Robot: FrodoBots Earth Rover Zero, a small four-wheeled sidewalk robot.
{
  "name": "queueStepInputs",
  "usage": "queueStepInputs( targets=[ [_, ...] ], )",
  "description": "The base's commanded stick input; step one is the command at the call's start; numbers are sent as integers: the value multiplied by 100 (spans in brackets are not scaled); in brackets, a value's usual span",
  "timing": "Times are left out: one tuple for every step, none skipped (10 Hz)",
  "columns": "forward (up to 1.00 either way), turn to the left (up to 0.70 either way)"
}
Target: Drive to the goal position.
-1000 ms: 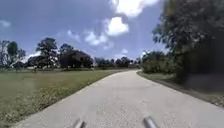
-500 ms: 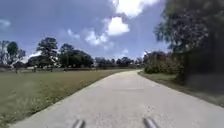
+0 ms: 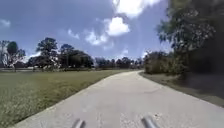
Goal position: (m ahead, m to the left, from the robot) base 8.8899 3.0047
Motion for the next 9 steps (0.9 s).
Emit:
queueStepInputs(
  targets=[
    [50,-10],
    [50,-36],
    [50,-50],
    [50,-50],
    [50,-50],
    [50,-50],
    [50,-50],
    [50,0],
    [50,0]
  ],
)
